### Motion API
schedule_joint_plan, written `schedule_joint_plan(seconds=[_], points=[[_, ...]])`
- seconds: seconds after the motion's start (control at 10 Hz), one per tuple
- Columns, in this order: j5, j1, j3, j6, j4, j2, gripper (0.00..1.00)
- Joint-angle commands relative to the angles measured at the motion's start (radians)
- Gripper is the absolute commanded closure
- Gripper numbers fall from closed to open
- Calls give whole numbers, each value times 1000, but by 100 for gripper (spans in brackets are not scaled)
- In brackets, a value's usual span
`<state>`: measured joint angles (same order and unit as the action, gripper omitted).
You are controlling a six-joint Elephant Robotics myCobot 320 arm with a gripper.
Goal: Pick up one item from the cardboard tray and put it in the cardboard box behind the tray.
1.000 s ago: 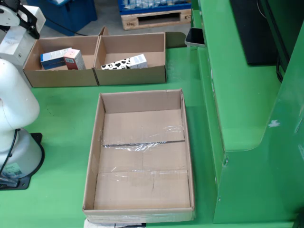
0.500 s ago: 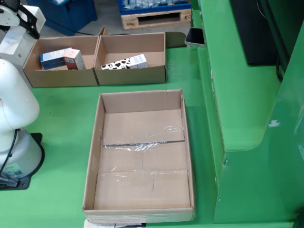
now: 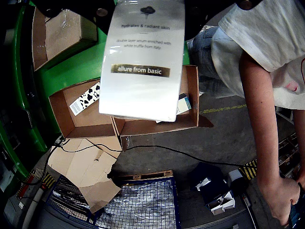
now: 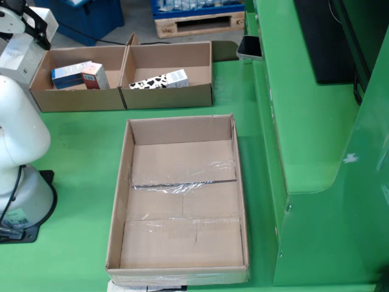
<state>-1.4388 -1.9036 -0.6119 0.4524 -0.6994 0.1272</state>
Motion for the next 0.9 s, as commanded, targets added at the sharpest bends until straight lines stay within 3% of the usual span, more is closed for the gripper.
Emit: schedule_joint_plan(seconds=[0.0, 0.5, 0.8], points=[[23, -30, 16, 16, 8, 25, 100], [40, -48, 69, 26, -26, 5, 100], [-14, 52, 18, -77, 64, -10, 100]])
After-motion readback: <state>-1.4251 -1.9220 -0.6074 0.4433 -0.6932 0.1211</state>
